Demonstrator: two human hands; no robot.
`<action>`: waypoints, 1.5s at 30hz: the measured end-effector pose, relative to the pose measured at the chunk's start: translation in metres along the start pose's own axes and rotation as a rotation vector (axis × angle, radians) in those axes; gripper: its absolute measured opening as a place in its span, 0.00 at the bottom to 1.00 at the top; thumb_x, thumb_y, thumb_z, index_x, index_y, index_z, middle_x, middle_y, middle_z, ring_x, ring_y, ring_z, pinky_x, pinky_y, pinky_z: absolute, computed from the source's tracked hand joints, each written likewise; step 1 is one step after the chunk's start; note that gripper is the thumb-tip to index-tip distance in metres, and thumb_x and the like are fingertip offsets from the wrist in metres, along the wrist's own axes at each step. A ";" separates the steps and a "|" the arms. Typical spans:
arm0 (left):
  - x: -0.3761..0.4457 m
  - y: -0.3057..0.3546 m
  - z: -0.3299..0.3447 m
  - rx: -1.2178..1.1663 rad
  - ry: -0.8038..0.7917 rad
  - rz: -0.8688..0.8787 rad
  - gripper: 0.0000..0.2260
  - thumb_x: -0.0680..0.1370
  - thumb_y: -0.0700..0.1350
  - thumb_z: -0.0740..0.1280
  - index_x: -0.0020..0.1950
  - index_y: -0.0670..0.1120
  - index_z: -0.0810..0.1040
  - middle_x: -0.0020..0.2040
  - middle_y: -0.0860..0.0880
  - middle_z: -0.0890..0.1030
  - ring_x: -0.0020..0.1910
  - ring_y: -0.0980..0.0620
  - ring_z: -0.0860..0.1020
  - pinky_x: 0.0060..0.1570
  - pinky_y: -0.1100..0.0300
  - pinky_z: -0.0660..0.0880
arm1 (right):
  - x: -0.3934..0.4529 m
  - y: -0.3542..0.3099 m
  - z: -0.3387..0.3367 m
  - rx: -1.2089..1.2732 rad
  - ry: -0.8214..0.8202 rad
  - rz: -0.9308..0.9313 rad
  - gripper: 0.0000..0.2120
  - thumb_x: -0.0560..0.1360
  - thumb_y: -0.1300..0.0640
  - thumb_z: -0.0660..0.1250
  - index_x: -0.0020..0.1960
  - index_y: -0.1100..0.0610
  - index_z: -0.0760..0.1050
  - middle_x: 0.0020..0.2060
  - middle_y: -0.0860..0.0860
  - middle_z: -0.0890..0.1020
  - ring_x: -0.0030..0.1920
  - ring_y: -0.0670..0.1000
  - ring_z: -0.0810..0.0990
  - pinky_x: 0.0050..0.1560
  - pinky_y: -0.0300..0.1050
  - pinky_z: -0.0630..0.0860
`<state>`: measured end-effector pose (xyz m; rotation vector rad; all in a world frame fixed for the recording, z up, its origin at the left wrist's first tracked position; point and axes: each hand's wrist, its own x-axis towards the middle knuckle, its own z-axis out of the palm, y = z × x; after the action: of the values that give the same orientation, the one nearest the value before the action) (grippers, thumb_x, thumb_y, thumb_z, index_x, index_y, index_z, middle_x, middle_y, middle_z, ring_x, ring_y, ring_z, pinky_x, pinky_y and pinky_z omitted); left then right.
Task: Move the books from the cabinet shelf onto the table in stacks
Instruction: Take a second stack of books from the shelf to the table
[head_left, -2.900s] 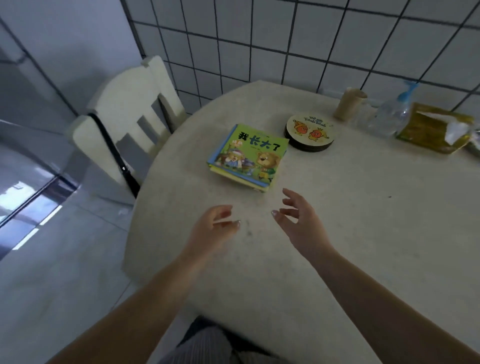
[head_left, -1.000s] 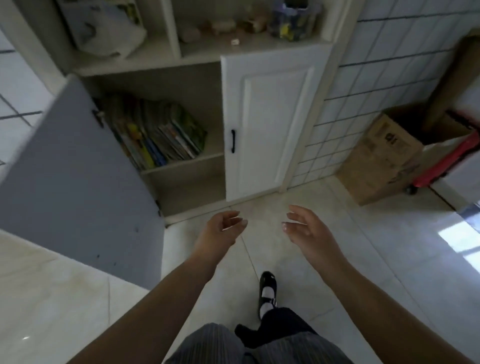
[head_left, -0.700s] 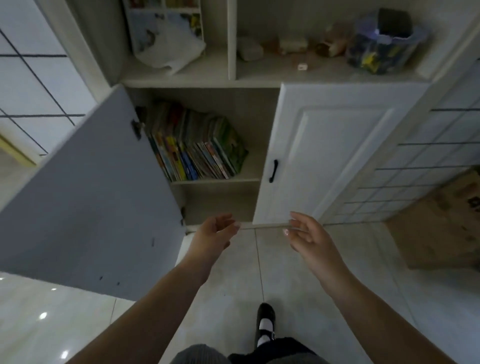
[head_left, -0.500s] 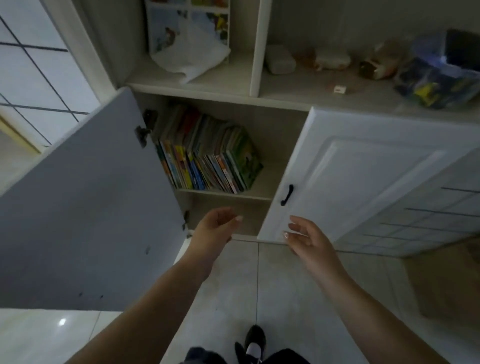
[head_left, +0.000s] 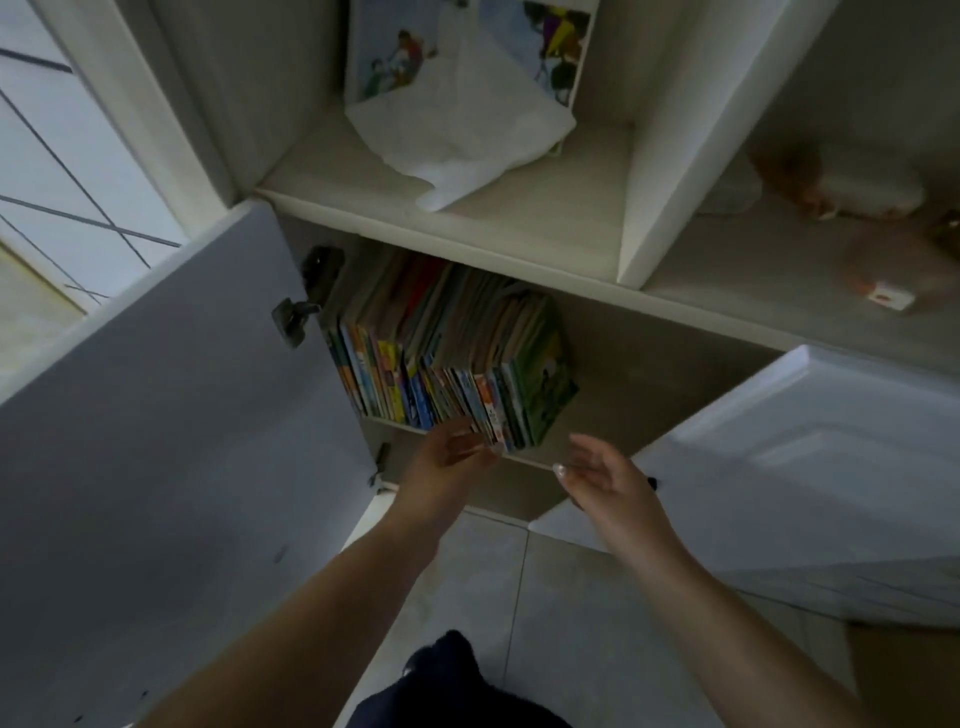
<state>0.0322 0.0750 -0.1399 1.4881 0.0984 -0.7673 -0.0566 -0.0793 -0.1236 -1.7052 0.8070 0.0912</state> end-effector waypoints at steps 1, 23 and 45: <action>0.014 0.002 0.000 -0.029 -0.006 0.001 0.19 0.75 0.42 0.69 0.63 0.51 0.68 0.53 0.52 0.77 0.53 0.54 0.76 0.55 0.61 0.74 | 0.016 -0.001 0.003 -0.009 -0.011 0.010 0.19 0.75 0.55 0.67 0.64 0.47 0.69 0.50 0.38 0.75 0.51 0.38 0.75 0.57 0.42 0.72; 0.119 -0.021 0.017 0.080 0.261 0.170 0.30 0.71 0.39 0.74 0.70 0.48 0.67 0.59 0.52 0.73 0.60 0.55 0.71 0.55 0.62 0.68 | 0.182 0.018 0.025 -0.036 -0.201 0.098 0.32 0.76 0.55 0.65 0.75 0.42 0.54 0.77 0.50 0.55 0.75 0.57 0.58 0.71 0.57 0.63; 0.135 -0.048 0.048 0.163 0.517 0.257 0.31 0.66 0.40 0.76 0.65 0.40 0.67 0.60 0.41 0.74 0.58 0.47 0.74 0.52 0.64 0.72 | 0.190 0.044 0.037 0.106 -0.382 0.012 0.34 0.73 0.50 0.66 0.75 0.43 0.55 0.74 0.50 0.64 0.73 0.54 0.63 0.71 0.60 0.64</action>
<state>0.0918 -0.0171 -0.2433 1.7864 0.2334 -0.1745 0.0757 -0.1371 -0.2598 -1.5196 0.5270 0.3645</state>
